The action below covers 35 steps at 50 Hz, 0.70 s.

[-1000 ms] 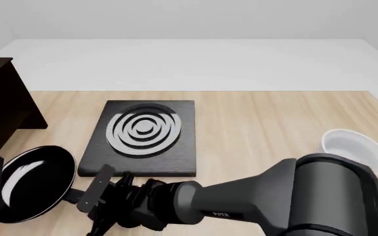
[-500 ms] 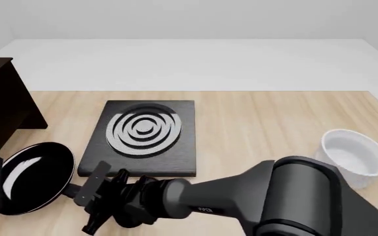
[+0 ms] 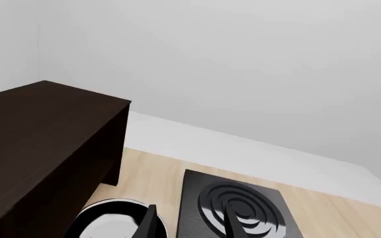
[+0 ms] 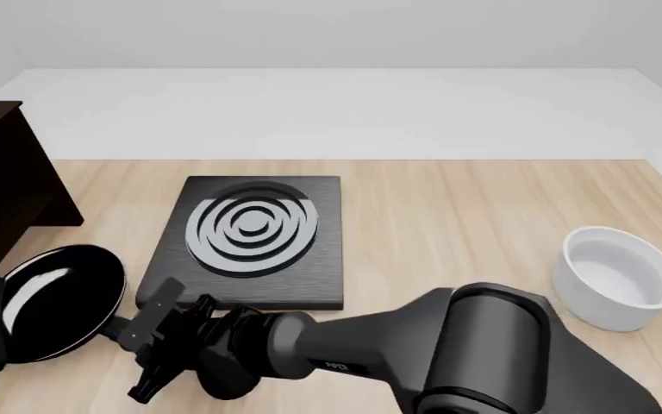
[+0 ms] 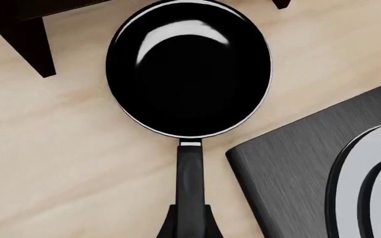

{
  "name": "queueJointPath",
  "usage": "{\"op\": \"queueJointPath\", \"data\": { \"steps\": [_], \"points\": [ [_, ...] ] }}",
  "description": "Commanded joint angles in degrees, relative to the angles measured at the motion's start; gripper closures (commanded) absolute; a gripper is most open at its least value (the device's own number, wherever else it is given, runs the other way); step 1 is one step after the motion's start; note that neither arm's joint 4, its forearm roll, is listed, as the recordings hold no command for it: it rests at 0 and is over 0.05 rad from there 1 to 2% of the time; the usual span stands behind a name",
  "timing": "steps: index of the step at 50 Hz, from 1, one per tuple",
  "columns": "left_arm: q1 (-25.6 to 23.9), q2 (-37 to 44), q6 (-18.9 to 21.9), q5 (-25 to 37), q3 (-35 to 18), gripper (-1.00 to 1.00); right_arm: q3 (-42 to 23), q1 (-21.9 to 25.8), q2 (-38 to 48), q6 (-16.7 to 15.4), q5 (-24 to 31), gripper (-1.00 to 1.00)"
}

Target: Put the frying pan under the cabinet shelf.

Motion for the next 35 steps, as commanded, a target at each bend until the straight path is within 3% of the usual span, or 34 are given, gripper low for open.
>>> {"op": "queueJointPath", "data": {
  "steps": [1, 35],
  "points": [
    [0.84, 0.00, -1.05, -0.51, 0.34, -1.00, -3.48, -1.52, 1.61, 1.90, 1.79, 1.00],
    [1.43, 0.01, -2.04, 0.93, -1.34, -1.00, -10.77, 0.95, 5.46, 0.29, 4.98, 1.00]
  ]
}}
